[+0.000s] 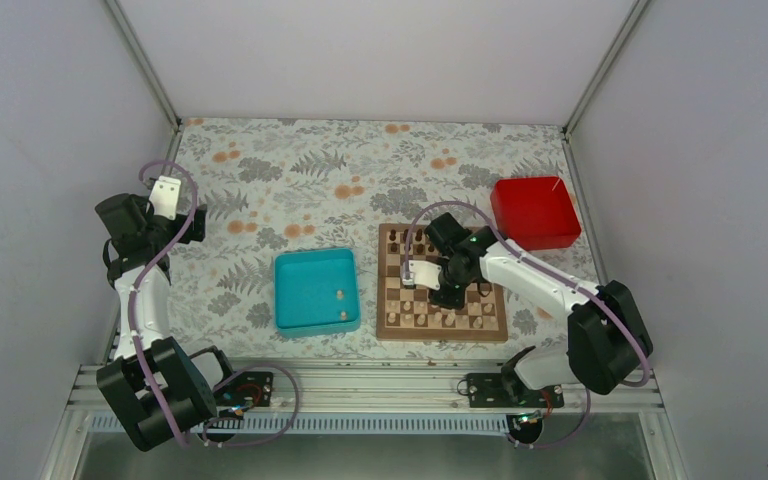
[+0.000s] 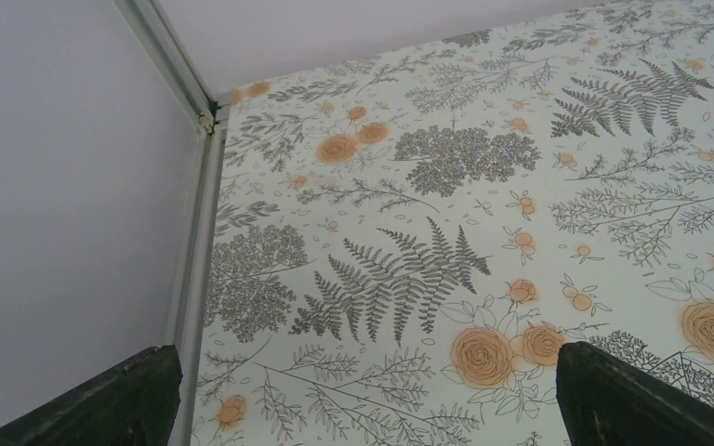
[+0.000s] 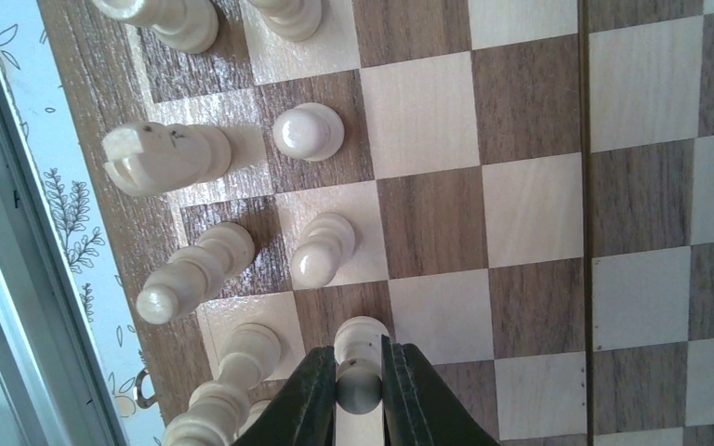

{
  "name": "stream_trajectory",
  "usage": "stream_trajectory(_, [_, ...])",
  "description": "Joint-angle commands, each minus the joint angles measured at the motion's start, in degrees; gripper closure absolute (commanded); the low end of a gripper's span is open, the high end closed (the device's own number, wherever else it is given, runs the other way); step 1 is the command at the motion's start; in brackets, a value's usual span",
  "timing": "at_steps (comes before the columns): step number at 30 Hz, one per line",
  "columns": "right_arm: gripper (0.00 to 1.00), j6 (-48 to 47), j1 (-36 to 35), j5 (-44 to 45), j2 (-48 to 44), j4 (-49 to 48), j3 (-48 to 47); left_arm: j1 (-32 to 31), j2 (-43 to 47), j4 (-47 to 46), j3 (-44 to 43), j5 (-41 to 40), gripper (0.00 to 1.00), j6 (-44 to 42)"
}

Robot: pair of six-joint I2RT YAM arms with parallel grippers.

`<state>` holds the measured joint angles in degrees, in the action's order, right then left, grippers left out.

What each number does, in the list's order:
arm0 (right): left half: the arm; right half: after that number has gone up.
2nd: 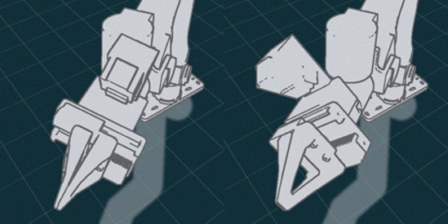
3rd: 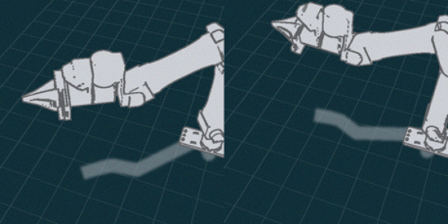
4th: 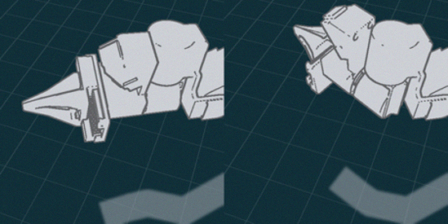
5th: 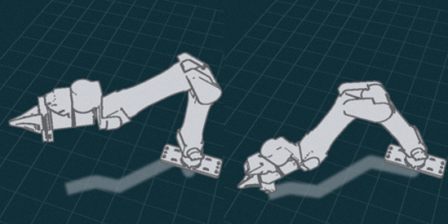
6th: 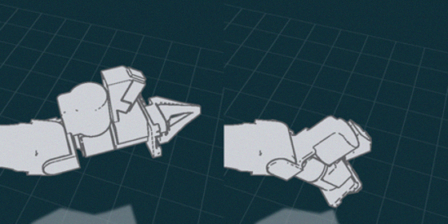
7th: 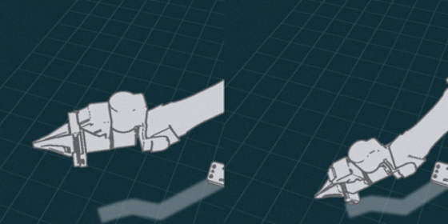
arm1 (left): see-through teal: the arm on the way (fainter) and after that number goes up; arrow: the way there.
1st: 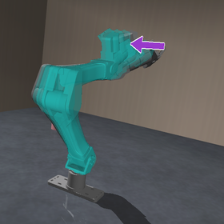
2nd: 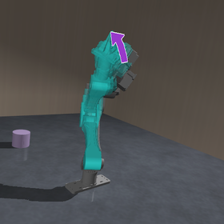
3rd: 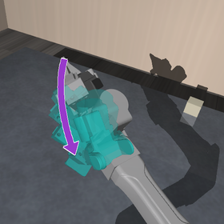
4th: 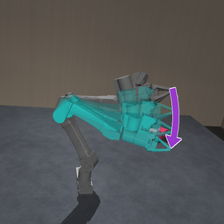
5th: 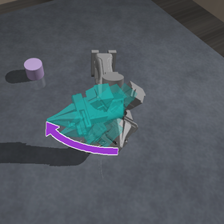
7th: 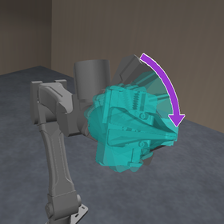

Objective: Set up the chess pieces on the board
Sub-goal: Adjust the chess piece on the chessboard, then pick up the chess piece from the storage box.

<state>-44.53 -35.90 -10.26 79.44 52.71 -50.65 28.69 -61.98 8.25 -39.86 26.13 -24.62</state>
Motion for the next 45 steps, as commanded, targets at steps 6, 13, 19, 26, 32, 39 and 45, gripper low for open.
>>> stream_trajectory(6, [0.84,-0.1,0.4,-2.4,0.6,-0.7,1.9,0.4,0.3,-1.3,-0.4,0.7,0.0,-0.2])
stream_trajectory(13, [0.8,-0.1,0.4,-1.8,0.2,-1.3,1.9,0.3,0.4,-1.5,-0.3,0.6,0.0,-0.1])
stream_trajectory(19, [0.79,-0.1,0.4,-1.7,-0.2,-1.7,1.6,0.4,0.5,-1.7,-0.2,0.5,0.0,-0.2])
stream_trajectory(26, [0.71,0.1,0.4,-1.4,-0.1,-0.9,0.7,0.5,0.5,-1.5,-0.3,0.8,0.0,-0.2])
stream_trajectory(32, [0.59,-0.6,0.3,-4.2,-0.6,2.0,-4.7,0.5,0.5,-1.4,-0.3,1.0,0.0,-0.3])
stream_trajectory(39, [0.59,-0.4,-3.5,-3.3,4.7,3.4,-14.3,0.4,0.5,-1.3,-0.3,1.6,0.0,-0.3])
stream_trajectory(45, [0.6,0.6,-13.3,-0.3,11.6,0.1,-23.4,0.4,0.6,-1.5,-0.1,1.8,0.0,-0.5])
